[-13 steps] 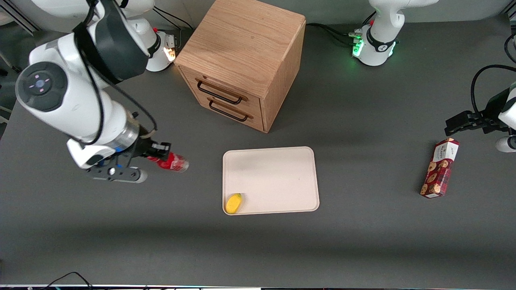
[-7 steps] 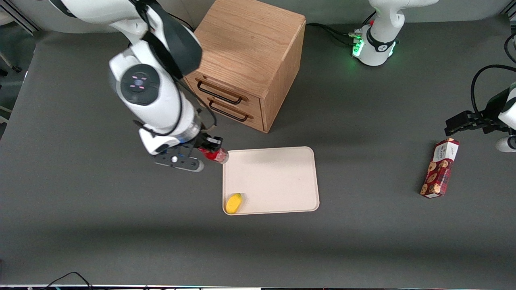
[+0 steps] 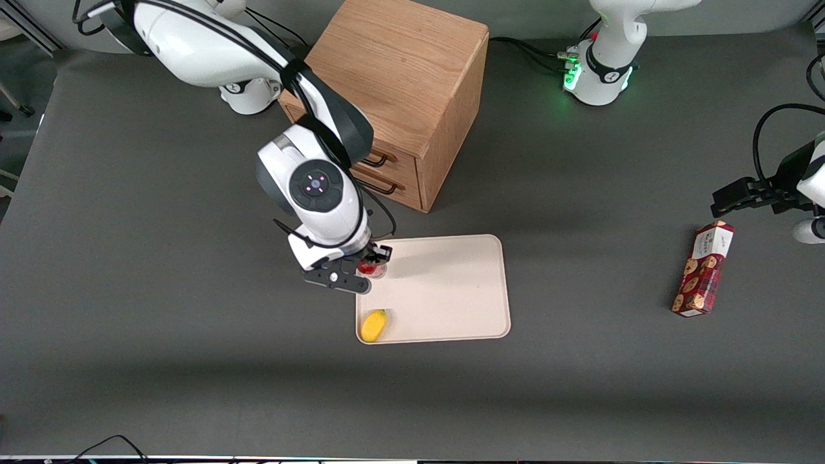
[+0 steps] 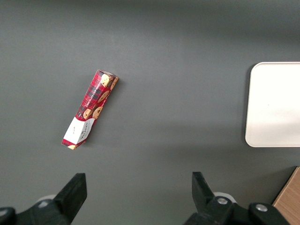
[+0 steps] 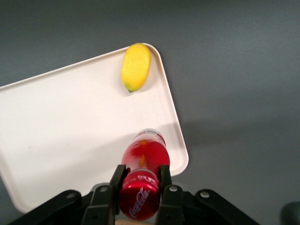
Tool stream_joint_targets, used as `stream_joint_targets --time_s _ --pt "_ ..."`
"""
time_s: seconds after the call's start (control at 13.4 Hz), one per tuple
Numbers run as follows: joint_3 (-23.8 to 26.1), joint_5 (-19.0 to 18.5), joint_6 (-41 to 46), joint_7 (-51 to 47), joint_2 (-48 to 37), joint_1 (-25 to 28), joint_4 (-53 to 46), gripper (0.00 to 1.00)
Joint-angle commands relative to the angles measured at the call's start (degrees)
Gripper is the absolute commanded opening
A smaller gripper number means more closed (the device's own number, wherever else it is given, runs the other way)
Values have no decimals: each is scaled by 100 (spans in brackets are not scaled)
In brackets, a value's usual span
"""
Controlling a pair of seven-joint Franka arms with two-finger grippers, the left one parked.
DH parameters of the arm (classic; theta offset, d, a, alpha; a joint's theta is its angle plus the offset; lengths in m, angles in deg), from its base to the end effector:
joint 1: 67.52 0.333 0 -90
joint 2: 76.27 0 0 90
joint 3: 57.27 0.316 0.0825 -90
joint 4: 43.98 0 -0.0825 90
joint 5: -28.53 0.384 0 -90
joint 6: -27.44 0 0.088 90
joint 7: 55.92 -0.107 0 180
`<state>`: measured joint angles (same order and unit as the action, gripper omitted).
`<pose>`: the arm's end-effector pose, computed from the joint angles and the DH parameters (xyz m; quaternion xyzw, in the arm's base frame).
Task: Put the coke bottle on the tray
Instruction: 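Lower the bottle onto the tray and open the right gripper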
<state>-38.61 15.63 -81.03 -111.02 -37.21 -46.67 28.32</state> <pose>0.6107 0.4066 0.3689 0.9912 -0.1324 -0.0023 0.0093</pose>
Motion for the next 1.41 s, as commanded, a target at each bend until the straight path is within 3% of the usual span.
stream_joint_targets --time_s 0.0,0.6,0.67,0.74,0.82,1.19,1.34 --pt "42 -362 -463 -378 -22 33 275 0" --pt "42 -705 -499 -361 128 33 451 0" --pt "42 -714 -499 -317 137 33 460 8" --pt "42 -714 -508 -334 172 33 451 72" --pt "42 -714 -543 -369 181 24 460 99" --pt "15 -591 -543 -160 -318 -89 442 100" --pt "-46 -198 -308 225 -845 -317 486 100"
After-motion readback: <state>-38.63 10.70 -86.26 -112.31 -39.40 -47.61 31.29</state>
